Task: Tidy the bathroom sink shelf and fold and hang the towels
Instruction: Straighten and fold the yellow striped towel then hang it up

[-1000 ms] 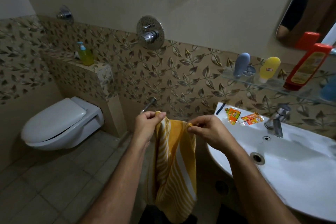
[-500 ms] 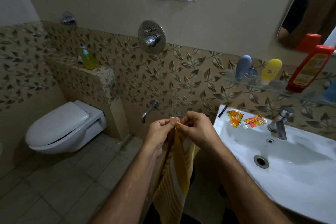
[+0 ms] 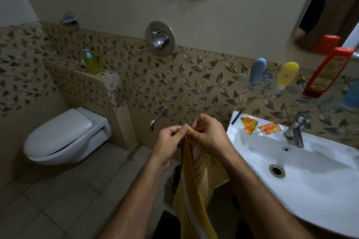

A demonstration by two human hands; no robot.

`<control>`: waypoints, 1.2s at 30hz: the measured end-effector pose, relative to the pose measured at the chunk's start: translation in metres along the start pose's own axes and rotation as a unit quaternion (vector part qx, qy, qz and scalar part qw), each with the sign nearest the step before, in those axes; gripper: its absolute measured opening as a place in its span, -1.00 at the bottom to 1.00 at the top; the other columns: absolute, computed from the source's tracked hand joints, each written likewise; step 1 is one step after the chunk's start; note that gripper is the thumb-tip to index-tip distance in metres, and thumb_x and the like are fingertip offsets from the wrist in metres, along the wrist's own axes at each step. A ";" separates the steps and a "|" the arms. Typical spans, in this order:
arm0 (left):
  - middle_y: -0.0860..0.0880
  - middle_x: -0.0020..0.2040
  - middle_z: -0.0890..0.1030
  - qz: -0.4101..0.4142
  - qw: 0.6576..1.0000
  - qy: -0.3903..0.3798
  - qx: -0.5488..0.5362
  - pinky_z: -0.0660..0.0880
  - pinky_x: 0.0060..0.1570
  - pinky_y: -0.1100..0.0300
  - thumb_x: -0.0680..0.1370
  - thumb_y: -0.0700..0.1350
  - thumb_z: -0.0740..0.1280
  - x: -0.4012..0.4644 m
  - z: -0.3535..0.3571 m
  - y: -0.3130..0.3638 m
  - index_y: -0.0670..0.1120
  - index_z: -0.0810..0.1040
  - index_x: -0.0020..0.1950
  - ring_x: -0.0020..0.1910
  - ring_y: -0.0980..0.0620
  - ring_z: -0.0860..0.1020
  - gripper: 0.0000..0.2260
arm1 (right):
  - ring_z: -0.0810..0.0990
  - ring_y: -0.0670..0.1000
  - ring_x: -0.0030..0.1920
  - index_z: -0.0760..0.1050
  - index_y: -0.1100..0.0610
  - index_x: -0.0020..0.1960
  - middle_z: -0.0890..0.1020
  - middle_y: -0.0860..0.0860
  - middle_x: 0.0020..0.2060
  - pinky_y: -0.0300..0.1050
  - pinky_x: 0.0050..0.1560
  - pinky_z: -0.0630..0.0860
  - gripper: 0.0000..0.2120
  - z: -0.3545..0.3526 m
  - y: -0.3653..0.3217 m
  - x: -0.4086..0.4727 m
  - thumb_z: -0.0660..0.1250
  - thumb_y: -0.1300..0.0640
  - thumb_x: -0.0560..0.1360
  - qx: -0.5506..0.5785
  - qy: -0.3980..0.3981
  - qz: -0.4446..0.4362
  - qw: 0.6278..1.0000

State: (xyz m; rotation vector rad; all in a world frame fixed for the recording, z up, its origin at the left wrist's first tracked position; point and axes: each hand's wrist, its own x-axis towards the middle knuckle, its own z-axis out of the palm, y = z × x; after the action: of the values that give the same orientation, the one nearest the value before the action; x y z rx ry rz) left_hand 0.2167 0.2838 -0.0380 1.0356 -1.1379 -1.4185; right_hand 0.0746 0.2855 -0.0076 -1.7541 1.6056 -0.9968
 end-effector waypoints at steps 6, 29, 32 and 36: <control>-0.03 -0.25 0.68 0.008 0.999 -0.032 -0.008 0.54 -0.20 0.29 0.51 -0.22 0.37 0.008 -0.002 0.006 -0.19 0.65 -0.10 -0.26 0.13 0.62 -0.92 | 0.62 0.07 -0.29 0.42 0.10 -0.15 0.66 0.11 -0.29 -0.01 -0.27 0.53 -0.75 -0.006 0.000 0.000 0.52 0.16 0.39 0.044 -0.018 -0.035 0.998; -0.06 -0.30 0.59 0.093 0.991 0.094 0.015 0.56 -0.32 0.30 0.59 -0.09 0.32 0.019 -0.008 0.068 -0.18 0.59 -0.08 -0.37 0.13 0.56 -0.82 | 0.57 0.02 0.12 0.33 0.00 0.38 0.54 0.01 0.24 -0.08 0.03 0.57 -0.36 0.030 0.092 -0.017 0.46 -0.19 0.40 -0.113 -0.046 0.180 0.976; -0.07 -0.29 0.57 0.107 0.988 0.111 0.010 0.57 -0.29 0.27 0.59 -0.07 0.32 0.020 -0.011 0.071 -0.16 0.59 -0.10 -0.34 0.09 0.54 -0.82 | 0.59 -0.01 -0.01 0.33 -0.01 0.31 0.58 -0.02 0.09 -0.07 -0.06 0.60 -0.47 0.043 0.101 -0.026 0.41 -0.15 0.44 -0.157 -0.062 0.212 0.963; -0.04 -0.28 0.60 0.111 0.984 0.138 0.017 0.57 -0.28 0.29 0.59 -0.06 0.32 0.023 -0.021 0.075 -0.13 0.60 -0.09 -0.32 0.13 0.57 -0.83 | 0.59 0.00 -0.07 0.40 0.04 0.23 0.59 -0.02 -0.03 -0.08 -0.14 0.56 -0.64 0.044 0.110 -0.028 0.34 -0.07 0.51 -0.216 -0.054 0.251 0.942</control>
State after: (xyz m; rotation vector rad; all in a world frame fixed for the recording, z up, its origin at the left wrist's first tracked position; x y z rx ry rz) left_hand 0.2483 0.2547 0.0308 1.0571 -1.0403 -1.0478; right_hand 0.0469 0.2951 -0.1258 -1.4893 2.1630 -0.3148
